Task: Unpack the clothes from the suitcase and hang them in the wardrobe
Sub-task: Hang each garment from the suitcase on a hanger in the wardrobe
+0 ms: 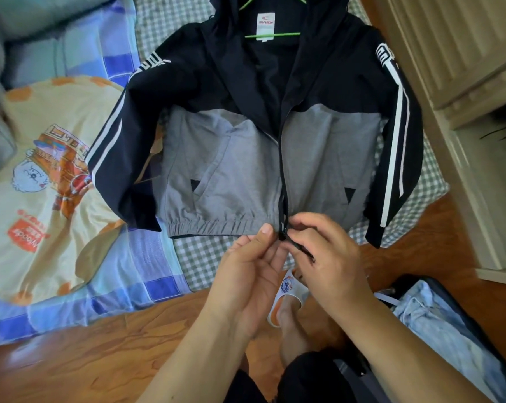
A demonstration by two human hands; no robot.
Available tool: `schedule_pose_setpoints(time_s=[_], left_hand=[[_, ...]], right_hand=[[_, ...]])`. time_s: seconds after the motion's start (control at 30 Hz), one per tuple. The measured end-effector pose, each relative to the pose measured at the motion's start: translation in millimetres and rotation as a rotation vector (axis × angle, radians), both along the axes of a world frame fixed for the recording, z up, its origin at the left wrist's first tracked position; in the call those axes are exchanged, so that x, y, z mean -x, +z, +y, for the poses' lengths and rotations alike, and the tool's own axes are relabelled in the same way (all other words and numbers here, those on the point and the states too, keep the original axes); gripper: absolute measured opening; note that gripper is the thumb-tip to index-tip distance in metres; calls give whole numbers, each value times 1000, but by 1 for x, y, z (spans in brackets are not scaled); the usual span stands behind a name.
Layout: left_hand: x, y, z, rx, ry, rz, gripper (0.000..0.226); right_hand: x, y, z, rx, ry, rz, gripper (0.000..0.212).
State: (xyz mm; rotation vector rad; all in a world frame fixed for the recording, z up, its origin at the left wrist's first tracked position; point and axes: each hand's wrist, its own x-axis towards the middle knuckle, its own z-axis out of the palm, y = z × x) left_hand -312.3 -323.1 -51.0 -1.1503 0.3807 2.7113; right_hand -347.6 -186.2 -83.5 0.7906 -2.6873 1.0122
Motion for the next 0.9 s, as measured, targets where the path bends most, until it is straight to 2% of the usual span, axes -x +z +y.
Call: schedule_pose_setpoints(time_s=[0.2,0.47,0.63,0.7,0.8,0.9], left_hand=[[7,-1,-3,-18,19,-38,11],[11,1,-5,95,10,-60,12],[10,2,-1,190,-1,-95,16],[9,1,-1,221,0,-94,15],[10,0,0,317,-7,-98,16],[10,-2,1,489,-41,-125,17]], right_hand=[[-2,4,-9,17,-10,130,12],[4,8,-10,-30,-19,122,17],[2,10,-10,-31,-21,91,31],[1,11,-11,-47,-22,97,25],[0,11,-12,-92,-35,92,3],[-1,10,-12,-126,-28,76,6]])
